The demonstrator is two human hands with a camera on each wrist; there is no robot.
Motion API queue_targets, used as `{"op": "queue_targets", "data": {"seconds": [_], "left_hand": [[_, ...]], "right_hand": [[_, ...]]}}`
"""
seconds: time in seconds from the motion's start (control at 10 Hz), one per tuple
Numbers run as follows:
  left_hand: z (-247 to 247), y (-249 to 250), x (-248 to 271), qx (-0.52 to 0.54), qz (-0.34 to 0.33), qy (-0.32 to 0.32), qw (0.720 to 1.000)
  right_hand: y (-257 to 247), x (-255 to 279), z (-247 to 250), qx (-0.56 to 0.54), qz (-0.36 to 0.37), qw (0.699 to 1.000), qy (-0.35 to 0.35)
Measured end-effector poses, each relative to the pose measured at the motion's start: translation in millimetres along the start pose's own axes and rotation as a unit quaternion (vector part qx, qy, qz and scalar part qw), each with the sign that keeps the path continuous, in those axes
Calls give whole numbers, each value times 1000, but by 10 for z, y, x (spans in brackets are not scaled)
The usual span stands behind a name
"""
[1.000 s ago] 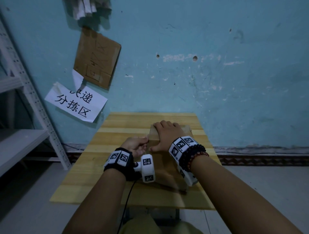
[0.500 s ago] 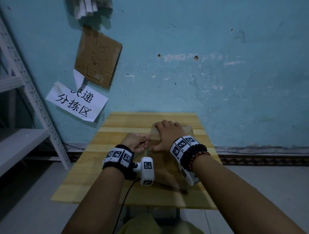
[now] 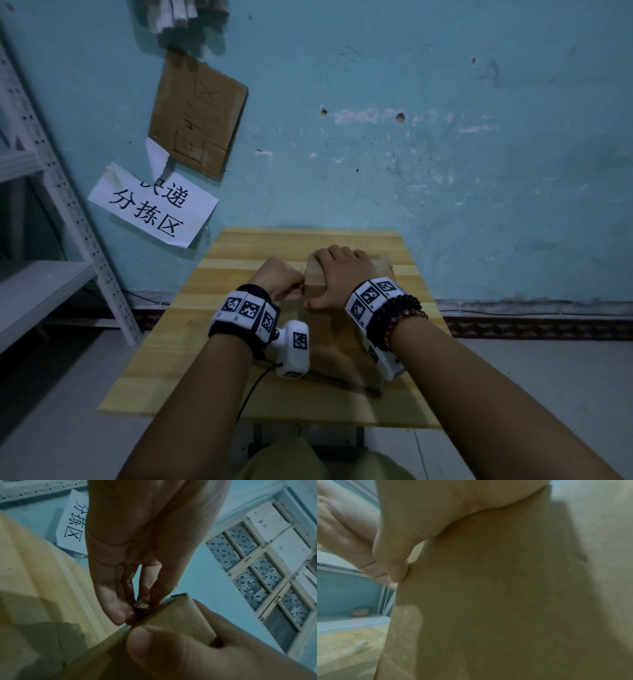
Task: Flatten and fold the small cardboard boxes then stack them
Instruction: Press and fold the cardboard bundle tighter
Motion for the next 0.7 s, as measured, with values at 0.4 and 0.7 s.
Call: {"op": "queue_targets", "data": {"seconds": [0.4, 0.7], "left_hand": [[-22, -18, -22, -8, -20, 40, 999], [-24, -67, -73, -20, -17, 40, 999]], "right_hand": [[-3, 14, 10, -5, 2, 1000, -5], [-7, 16, 11, -6, 5, 1000, -4]]}}
Point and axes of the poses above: each hand's wrist, its own x-axis away from the middle knuckle, its own z-axis out of the back of the hand, y = z × x, the point moved 3 cm from there along -x, towards the middle knuckle, and after that the axes turned 6 degrees about -y, right-handed, at the moved point
